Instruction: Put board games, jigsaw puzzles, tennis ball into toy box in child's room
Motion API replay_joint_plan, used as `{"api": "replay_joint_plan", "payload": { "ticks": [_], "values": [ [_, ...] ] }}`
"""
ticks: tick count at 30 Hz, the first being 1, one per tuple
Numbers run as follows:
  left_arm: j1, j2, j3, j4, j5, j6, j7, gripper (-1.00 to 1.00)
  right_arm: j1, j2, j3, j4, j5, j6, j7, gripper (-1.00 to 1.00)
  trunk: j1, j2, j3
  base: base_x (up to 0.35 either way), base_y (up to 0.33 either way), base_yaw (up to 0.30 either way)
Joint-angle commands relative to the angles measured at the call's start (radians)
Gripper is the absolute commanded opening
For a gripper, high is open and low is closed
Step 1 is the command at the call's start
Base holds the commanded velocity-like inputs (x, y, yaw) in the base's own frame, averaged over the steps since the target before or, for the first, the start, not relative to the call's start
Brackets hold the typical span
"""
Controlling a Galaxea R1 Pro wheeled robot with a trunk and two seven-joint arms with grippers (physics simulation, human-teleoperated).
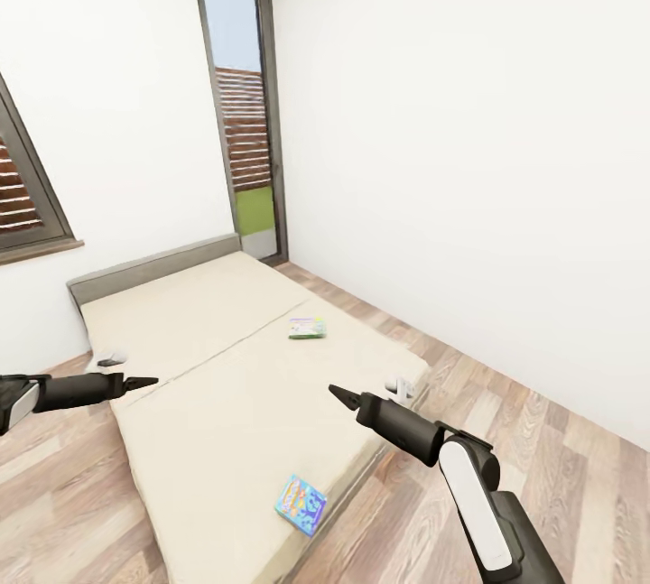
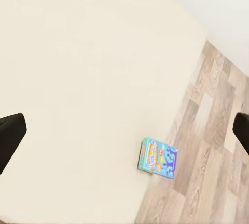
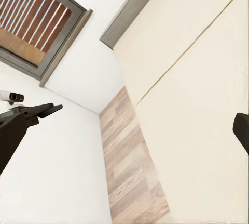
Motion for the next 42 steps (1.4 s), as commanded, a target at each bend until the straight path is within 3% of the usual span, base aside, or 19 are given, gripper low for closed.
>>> {"api": "replay_joint_plan", "payload": {
  "ticks": [1, 27, 42],
  "values": [
    [-0.001, -0.001, 0.008, -0.001, -0.008, 0.010, -0.001, 1.00, -0.001, 0.000, -0.001, -0.001, 0.001, 0.004, 0.003, 1.00, 0.001, -0.002, -0.002, 0.000, -0.302, 0.095],
    [-0.001, -0.007, 0.008, 0.000, -0.008, 0.010, 0.010, 1.00, -0.001, 0.000, -0.001, -0.001, 0.001, 0.005, 0.003, 1.00, 0.001, -0.002, -0.002, 0.000, -0.298, 0.271],
    [0.008, -0.013, 0.008, -0.002, -0.007, 0.010, 0.010, 1.00, -0.001, 0.000, -0.001, -0.001, 0.001, 0.006, 0.002, 1.00, 0.001, -0.002, -0.002, 0.000, -0.127, 0.291]
  ]
}}
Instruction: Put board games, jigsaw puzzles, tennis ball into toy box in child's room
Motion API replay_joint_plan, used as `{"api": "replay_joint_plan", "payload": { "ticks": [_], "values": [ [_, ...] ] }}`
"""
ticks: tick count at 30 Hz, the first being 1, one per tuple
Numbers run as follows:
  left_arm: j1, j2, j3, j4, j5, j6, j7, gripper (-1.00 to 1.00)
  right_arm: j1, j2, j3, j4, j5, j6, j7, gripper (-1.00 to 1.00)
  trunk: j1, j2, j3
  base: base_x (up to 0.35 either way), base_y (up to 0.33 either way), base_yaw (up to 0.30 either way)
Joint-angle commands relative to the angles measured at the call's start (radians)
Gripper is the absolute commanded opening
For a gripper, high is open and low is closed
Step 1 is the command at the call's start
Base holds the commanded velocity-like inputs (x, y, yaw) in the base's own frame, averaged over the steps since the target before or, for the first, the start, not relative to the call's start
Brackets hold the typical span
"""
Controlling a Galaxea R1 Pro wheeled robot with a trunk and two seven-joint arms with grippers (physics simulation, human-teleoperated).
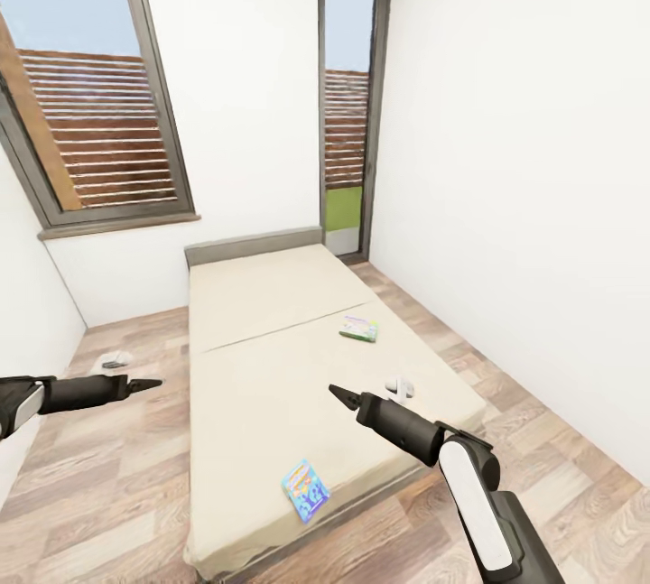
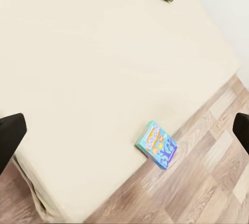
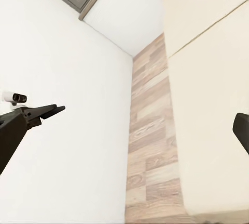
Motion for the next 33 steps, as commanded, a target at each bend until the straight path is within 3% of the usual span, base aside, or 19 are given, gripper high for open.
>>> {"api": "replay_joint_plan", "payload": {
  "ticks": [1, 8, 16, 33],
  "values": [
    [-0.001, 0.000, 0.009, -0.001, -0.008, 0.009, -0.003, 1.00, -0.001, 0.000, -0.001, -0.001, 0.001, 0.005, 0.003, 1.00, 0.001, -0.002, -0.002, 0.000, -0.017, 0.292],
    [-0.001, 0.000, 0.009, -0.001, -0.008, 0.009, -0.003, 1.00, -0.001, 0.000, 0.000, -0.001, 0.001, 0.005, 0.002, 1.00, 0.001, -0.002, -0.002, 0.000, -0.005, 0.292],
    [-0.001, -0.001, 0.009, -0.001, -0.008, 0.009, -0.003, 1.00, -0.001, 0.000, 0.039, 0.001, 0.002, 0.003, -0.005, 1.00, 0.001, -0.002, -0.002, 0.000, 0.000, 0.292],
    [-0.001, -0.004, 0.009, -0.001, -0.008, 0.010, -0.005, 1.00, -0.001, 0.000, 0.044, 0.001, 0.001, 0.003, -0.040, 1.00, 0.001, -0.002, -0.002, -0.023, 0.000, 0.292]
  ]
}}
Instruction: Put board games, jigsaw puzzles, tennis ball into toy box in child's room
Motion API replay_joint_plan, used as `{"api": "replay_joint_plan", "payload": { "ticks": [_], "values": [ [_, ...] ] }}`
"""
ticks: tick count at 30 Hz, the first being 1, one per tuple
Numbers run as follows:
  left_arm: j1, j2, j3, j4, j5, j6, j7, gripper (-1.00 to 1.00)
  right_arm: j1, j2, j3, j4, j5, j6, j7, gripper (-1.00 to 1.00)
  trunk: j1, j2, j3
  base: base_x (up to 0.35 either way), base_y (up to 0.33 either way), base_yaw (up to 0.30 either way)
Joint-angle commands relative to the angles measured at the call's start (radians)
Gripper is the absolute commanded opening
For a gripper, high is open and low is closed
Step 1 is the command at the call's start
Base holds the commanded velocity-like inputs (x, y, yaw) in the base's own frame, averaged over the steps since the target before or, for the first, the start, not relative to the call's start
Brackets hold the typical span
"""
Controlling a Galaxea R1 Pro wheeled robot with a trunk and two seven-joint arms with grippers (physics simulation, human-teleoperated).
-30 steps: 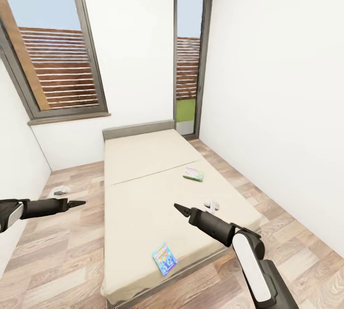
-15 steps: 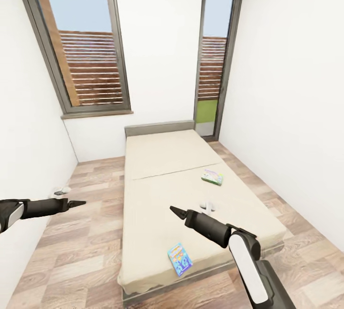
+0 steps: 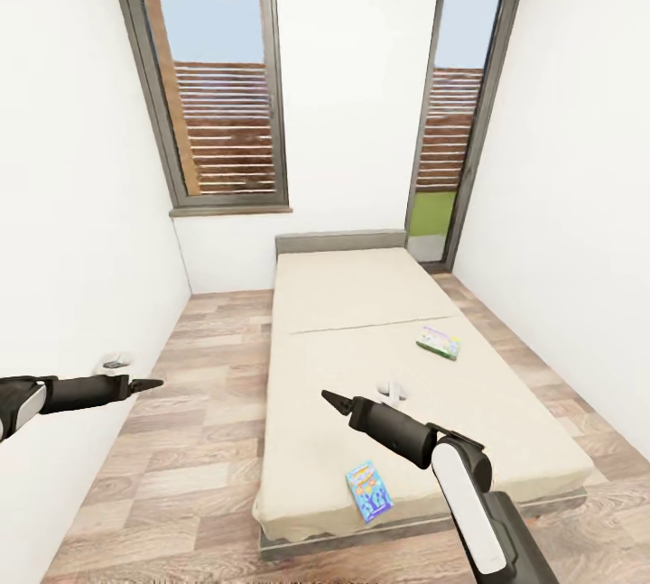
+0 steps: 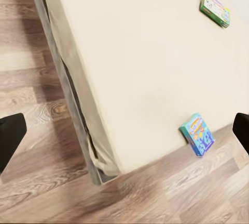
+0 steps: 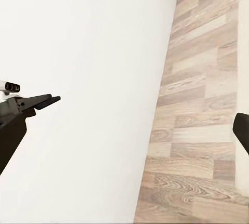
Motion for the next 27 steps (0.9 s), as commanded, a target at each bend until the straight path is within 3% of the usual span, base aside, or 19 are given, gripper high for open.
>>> {"api": "replay_joint_plan", "payload": {
  "ticks": [1, 19, 27],
  "values": [
    [-0.001, 0.000, 0.009, -0.001, -0.008, 0.010, -0.004, 1.00, -0.001, 0.000, -0.002, 0.000, 0.002, 0.005, 0.003, 1.00, 0.000, -0.002, -0.002, -0.154, 0.000, 0.292],
    [-0.001, -0.001, 0.009, -0.001, -0.008, 0.012, -0.004, 1.00, -0.001, 0.000, -0.003, 0.001, 0.002, 0.004, 0.003, 1.00, 0.000, -0.002, -0.002, -0.156, -0.030, 0.289],
    [-0.001, -0.001, 0.009, -0.001, -0.008, 0.011, -0.004, 1.00, -0.001, 0.000, -0.006, 0.009, 0.002, -0.018, 0.000, 1.00, 0.000, -0.002, -0.002, -0.048, 0.000, 0.051]
  ]
}}
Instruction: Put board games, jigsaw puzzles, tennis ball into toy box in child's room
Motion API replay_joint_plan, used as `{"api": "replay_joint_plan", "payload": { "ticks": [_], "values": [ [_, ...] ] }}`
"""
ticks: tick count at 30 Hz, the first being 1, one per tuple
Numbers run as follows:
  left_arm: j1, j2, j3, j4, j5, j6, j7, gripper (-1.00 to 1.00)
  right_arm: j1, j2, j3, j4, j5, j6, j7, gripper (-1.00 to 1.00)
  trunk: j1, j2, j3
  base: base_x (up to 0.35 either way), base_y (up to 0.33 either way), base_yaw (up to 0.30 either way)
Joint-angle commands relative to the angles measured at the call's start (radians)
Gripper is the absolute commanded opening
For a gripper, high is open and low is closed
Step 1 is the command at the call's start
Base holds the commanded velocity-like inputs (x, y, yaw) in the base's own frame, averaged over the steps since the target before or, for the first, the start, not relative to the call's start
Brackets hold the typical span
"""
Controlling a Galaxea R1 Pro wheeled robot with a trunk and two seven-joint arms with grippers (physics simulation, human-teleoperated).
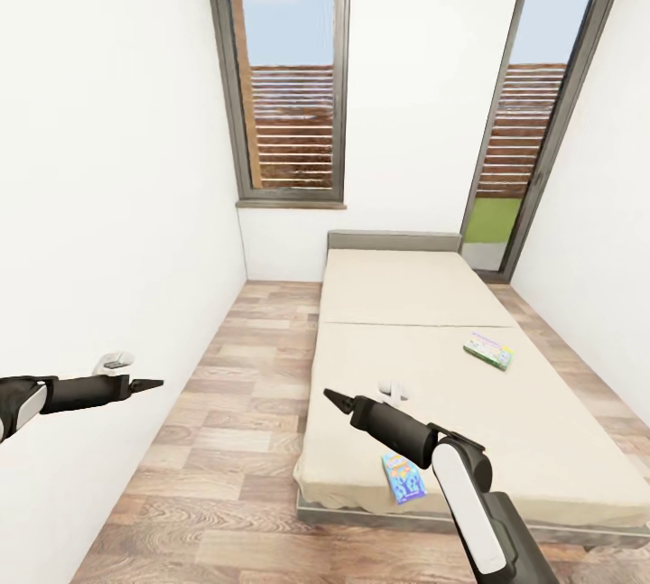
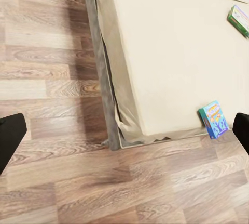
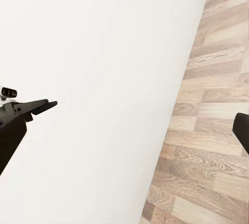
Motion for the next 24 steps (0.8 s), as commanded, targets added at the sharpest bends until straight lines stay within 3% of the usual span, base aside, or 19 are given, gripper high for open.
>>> {"api": "replay_joint_plan", "payload": {
  "ticks": [1, 7, 24],
  "values": [
    [-0.001, 0.000, 0.009, -0.001, -0.008, 0.009, -0.004, 1.00, -0.001, 0.000, 0.000, 0.000, 0.001, -0.002, -0.002, 1.00, 0.001, -0.002, -0.002, -0.036, 0.000, 0.005],
    [-0.001, 0.000, 0.009, 0.000, -0.008, 0.009, -0.004, 1.00, -0.001, -0.001, -0.007, 0.001, -0.007, -0.014, -0.039, 1.00, 0.001, -0.002, -0.002, -0.011, 0.000, 0.002],
    [-0.001, -0.005, 0.009, -0.001, -0.008, 0.009, -0.004, 1.00, -0.001, 0.000, -0.008, 0.000, -0.008, -0.015, -0.044, 1.00, 0.001, -0.002, -0.002, -0.012, 0.000, 0.000]
  ]
}}
